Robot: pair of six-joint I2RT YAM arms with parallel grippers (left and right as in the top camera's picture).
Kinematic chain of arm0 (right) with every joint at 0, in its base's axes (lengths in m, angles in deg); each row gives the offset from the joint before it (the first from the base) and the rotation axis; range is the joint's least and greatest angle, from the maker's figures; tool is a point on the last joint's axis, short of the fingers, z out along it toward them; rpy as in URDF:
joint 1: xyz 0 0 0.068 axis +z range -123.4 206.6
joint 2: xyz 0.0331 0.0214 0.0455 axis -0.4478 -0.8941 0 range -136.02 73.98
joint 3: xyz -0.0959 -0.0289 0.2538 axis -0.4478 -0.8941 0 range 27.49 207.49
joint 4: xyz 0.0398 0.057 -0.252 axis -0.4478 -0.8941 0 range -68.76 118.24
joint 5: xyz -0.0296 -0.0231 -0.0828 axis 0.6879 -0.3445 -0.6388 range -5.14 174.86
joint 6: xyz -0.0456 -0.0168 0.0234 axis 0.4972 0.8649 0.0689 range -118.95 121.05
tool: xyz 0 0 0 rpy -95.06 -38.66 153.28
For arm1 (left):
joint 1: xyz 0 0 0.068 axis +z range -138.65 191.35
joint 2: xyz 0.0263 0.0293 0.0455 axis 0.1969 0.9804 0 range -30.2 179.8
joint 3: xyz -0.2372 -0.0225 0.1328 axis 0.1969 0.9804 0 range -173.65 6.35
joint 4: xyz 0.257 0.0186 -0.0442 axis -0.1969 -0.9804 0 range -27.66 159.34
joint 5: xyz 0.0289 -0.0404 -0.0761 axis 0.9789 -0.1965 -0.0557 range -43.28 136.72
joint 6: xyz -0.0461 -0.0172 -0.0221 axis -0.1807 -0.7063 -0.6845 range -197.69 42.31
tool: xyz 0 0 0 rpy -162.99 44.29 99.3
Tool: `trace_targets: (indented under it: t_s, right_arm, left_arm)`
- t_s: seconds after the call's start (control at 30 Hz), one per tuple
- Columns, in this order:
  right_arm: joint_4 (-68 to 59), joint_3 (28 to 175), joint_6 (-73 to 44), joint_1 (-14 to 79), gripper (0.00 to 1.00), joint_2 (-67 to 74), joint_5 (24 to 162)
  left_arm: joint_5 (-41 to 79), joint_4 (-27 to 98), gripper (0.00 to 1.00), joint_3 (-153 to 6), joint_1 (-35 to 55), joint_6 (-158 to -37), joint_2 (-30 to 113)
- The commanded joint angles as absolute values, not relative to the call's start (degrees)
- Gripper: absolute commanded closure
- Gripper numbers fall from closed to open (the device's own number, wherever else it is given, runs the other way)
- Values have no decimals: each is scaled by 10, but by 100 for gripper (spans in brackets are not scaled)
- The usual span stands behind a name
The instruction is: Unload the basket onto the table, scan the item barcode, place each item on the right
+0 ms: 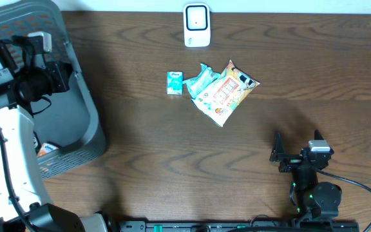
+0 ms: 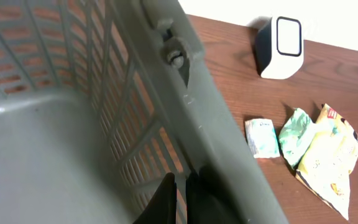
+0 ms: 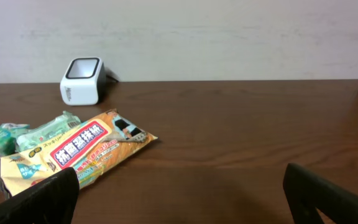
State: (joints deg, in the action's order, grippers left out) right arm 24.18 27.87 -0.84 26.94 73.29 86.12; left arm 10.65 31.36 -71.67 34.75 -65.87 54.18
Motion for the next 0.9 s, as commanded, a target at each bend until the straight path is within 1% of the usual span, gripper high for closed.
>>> trace_targets:
  t_s: [0.0, 0.03, 0.13, 0.2, 0.3, 0.37, 0.4, 0.43, 0.47, 0.6, 0.73, 0.87]
  right_arm:
    - [239, 278, -2, 271, 1, 736, 859]
    - [239, 278, -2, 271, 1, 736, 859]
    - [239, 278, -2, 271, 1, 736, 859]
    - [239, 278, -2, 271, 1, 736, 859]
    - [239, 278, -2, 271, 1, 736, 859]
    - [239, 278, -2, 271, 1, 736, 859]
    - [239, 278, -2, 271, 1, 736, 859]
    - [239, 278, -2, 271, 1, 736, 859]
    - [239, 278, -2, 271, 1, 736, 859]
    - [239, 278, -2, 271, 1, 736, 859]
    - [239, 278, -2, 271, 1, 736, 859]
    - [239, 278, -2, 271, 1, 736, 859]
  left_arm:
    - [115, 321, 71, -742, 355, -712, 534]
    - [123, 323, 58, -755, 363, -747, 526]
    - [129, 323, 56, -779, 377, -808, 501]
    - [129, 323, 51, -781, 379, -830, 474]
    - [129, 313, 51, -781, 376, -861, 430]
    - [128, 305, 70, -781, 376, -873, 407]
    - [128, 297, 74, -781, 376, -889, 397]
    - [126, 293, 81, -781, 376, -899, 388]
    - [111, 284, 92, -781, 376, -914, 377]
    - [30, 235, 93, -781, 347, -916, 365]
    - [53, 152, 92, -776, 273, -916, 383]
    - [96, 114, 93, -773, 195, -916, 417]
